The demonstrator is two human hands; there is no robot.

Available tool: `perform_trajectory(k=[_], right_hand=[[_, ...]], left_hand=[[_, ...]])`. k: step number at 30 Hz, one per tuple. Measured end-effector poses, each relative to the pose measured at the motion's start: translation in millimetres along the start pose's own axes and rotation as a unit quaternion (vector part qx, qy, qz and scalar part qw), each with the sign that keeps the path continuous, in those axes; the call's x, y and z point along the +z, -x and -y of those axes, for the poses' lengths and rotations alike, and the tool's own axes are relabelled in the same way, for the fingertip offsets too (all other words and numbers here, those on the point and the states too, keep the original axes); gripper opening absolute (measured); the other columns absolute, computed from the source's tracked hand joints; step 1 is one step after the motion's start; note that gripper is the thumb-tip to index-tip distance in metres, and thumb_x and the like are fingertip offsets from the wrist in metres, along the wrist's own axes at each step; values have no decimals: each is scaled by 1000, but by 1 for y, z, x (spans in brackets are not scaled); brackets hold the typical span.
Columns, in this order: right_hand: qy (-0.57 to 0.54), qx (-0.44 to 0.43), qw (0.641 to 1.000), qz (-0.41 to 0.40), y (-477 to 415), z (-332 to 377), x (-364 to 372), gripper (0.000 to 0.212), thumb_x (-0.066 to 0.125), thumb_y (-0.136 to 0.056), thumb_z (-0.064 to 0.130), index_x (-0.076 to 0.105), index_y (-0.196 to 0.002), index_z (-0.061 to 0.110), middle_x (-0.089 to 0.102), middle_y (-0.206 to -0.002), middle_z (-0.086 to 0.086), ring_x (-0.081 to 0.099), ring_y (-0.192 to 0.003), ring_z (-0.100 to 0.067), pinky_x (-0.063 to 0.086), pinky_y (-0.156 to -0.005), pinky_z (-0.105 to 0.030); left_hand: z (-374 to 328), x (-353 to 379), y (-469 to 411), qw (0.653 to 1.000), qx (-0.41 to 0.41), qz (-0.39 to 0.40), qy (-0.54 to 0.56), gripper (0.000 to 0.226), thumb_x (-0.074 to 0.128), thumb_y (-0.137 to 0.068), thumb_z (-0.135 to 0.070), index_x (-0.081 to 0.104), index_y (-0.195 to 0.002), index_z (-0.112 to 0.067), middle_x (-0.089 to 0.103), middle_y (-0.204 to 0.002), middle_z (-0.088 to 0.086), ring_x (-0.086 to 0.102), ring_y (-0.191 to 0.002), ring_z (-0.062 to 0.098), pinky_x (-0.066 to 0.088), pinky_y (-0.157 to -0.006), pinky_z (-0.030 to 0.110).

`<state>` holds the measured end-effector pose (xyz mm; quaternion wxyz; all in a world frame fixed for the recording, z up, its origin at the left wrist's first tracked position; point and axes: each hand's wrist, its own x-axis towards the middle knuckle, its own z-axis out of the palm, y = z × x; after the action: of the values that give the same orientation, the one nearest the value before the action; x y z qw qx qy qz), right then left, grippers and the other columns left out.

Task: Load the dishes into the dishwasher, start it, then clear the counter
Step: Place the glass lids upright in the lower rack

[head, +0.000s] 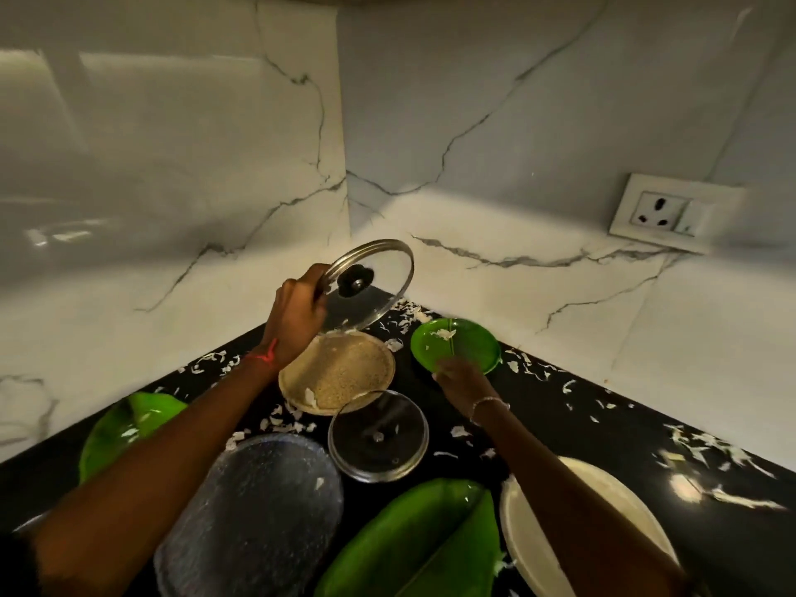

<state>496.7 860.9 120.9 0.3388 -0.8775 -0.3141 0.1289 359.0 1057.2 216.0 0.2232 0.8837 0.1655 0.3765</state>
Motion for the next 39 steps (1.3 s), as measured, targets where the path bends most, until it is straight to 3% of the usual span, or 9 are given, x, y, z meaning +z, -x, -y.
perform_trajectory(k=[4,7,10,14,19,26,29,35,39], right_hand=[[-214,-16,974,-71,54,26,-41,60,70,-76,-1,44,-130,2,52,-124,-17,51,-110,-28,44,-94,-36],[-238,-53,968,-62,106,38,-67,70,75,-68,-3,42,-130,5,54,-111,-7,55,-99,-21,49,-81,-24],[-279,-54,958,-42,174,41,-85,53,73,-68,-9,52,-114,9,63,-86,0,61,-73,-8,52,-67,-13],[-279,9,960,-19,269,25,-93,29,69,-74,-4,63,-96,14,69,-58,2,65,-51,-10,52,-49,-23],[-289,111,950,-34,416,-5,-79,20,62,-80,-5,65,-88,13,69,-64,-10,66,-49,-22,55,-44,-32],[-295,248,918,-93,627,-41,-40,13,56,-86,-3,57,-96,5,67,-53,-2,64,-42,-14,47,-35,-19],[-302,302,895,-126,711,-49,-28,15,53,-87,-4,58,-96,6,67,-54,-2,65,-44,-17,49,-38,-25],[-303,380,839,-245,866,-68,-9,14,55,-84,-8,63,-93,-2,67,-55,-5,65,-45,-19,54,-40,-31],[-300,424,807,-282,948,-82,-1,13,54,-87,-5,63,-89,4,68,-66,-10,67,-51,-21,56,-49,-36]], left_hand=[[-50,-38,44,989,-21,42,141,21,59,-82,6,63,-97,-9,65,-79,9,64,-75,26,55,-68,40],[-84,-61,80,962,-68,114,238,34,60,-81,11,62,-90,-22,66,-81,4,65,-68,15,56,-61,28],[-112,-75,118,950,-71,166,255,37,54,-81,18,60,-108,-8,65,-81,4,65,-66,10,56,-61,28],[-146,-90,174,917,-88,241,305,40,50,-81,21,54,-115,1,68,-73,0,64,-52,8,54,-50,20],[-188,-98,269,843,-91,392,357,38,43,-82,24,53,-112,4,70,-61,2,65,-46,15,53,-43,24],[-258,-90,409,767,-48,553,322,33,48,-82,20,57,-96,-9,70,-60,1,64,-46,14,52,-41,23],[-291,-81,463,736,-7,601,312,31,51,-82,19,55,-103,-3,70,-69,3,65,-50,10,48,-39,18],[-364,-61,572,667,87,683,284,35,53,-81,18,60,-92,-15,69,-73,-5,62,-72,18,51,-61,31],[-417,-55,638,623,138,716,283,31,46,-84,20,51,-104,-3,61,-82,4,65,-56,0,48,-53,9]])
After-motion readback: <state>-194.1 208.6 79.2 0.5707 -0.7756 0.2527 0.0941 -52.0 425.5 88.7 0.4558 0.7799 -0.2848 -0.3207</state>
